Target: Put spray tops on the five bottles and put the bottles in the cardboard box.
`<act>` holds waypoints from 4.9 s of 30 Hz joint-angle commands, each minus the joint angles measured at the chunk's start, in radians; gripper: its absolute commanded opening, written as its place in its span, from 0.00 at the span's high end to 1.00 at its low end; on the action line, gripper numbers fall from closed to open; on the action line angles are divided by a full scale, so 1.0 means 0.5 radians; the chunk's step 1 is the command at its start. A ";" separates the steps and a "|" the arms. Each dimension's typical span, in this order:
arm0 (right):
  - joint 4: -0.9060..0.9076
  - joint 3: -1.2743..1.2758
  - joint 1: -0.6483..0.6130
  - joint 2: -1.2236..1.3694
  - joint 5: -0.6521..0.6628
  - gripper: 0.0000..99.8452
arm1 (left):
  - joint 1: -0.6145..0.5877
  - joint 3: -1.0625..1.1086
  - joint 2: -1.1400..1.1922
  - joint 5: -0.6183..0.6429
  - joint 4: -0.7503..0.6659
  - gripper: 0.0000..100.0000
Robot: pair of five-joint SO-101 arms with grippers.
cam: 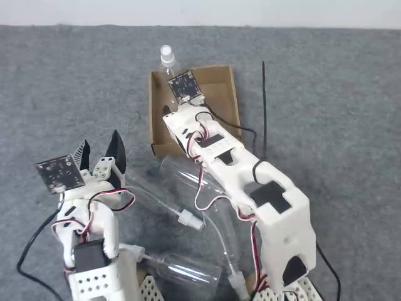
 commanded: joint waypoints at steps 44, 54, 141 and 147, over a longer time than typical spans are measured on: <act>1.913 0.058 -0.038 -1.686 0.199 0.75 | -0.015 0.005 -0.040 -0.012 -0.034 0.78; 2.512 0.074 -0.290 -1.984 0.199 0.75 | -0.018 0.005 -0.040 -0.012 -0.031 0.78; 2.202 1.049 0.299 -2.005 -0.224 0.91 | -0.018 0.005 -0.040 -0.077 -0.034 0.78; 2.186 1.016 0.493 -2.005 -0.264 0.91 | -0.018 0.005 -0.040 -0.077 -0.034 0.78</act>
